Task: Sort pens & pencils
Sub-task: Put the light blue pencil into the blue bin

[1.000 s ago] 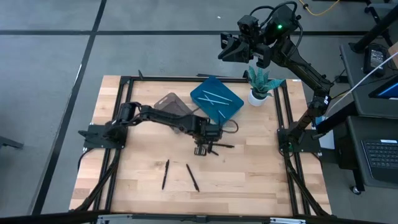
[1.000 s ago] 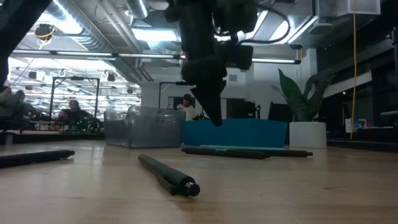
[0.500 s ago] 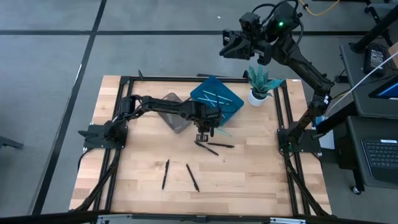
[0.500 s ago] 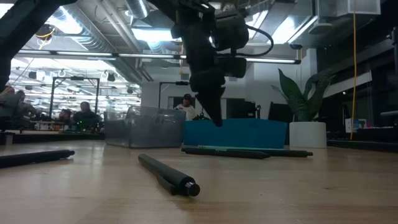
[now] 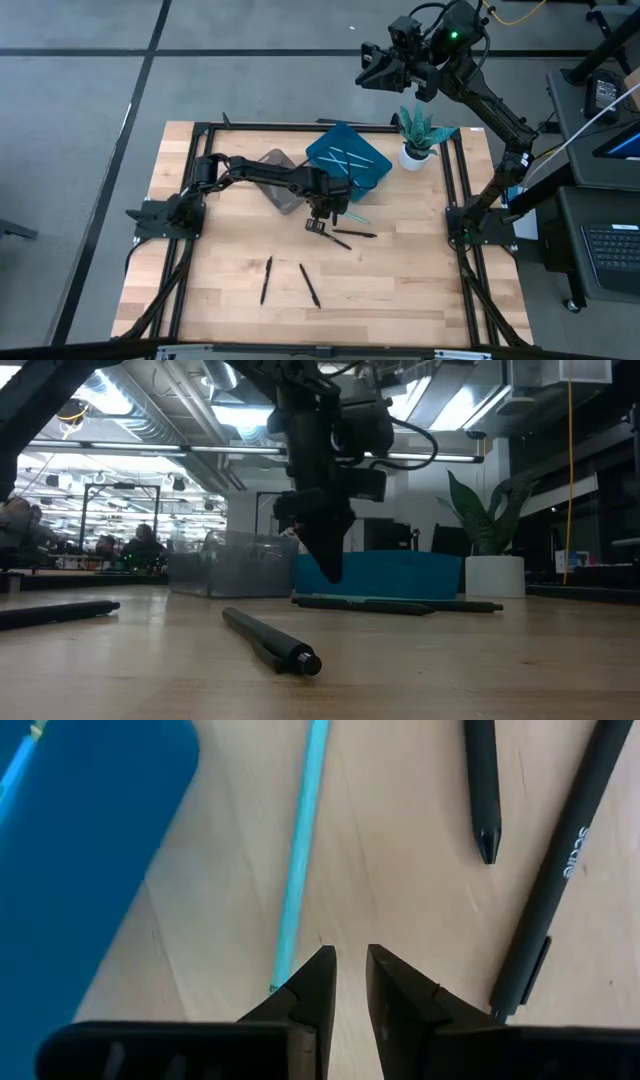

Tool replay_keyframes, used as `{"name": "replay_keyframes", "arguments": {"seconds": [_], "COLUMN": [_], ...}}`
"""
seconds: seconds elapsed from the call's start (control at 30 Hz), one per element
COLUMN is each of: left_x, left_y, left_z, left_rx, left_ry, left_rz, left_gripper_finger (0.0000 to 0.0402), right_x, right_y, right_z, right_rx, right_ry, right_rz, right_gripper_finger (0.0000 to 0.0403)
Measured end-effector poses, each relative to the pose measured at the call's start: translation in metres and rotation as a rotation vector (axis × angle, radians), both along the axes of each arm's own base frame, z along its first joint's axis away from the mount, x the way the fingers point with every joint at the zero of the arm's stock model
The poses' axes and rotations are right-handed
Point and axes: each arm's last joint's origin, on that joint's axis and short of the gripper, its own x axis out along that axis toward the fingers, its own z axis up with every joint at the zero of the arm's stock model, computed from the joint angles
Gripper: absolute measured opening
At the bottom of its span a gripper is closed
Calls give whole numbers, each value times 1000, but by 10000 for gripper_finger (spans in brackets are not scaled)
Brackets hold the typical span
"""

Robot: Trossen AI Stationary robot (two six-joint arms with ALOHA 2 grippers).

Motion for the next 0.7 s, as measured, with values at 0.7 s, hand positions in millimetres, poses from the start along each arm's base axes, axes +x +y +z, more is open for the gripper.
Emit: {"name": "replay_keyframes", "arguments": {"seconds": [0.7], "left_x": [3], "left_y": [2], "left_z": [1], "left_rx": [-38], "left_ry": [-43], "left_rz": [-38], "left_gripper_finger": [55], "right_x": [0], "right_y": [0], "right_z": [0], "right_rx": [0], "right_ry": [-3], "right_rz": [-1], "right_gripper_finger": [83]}}
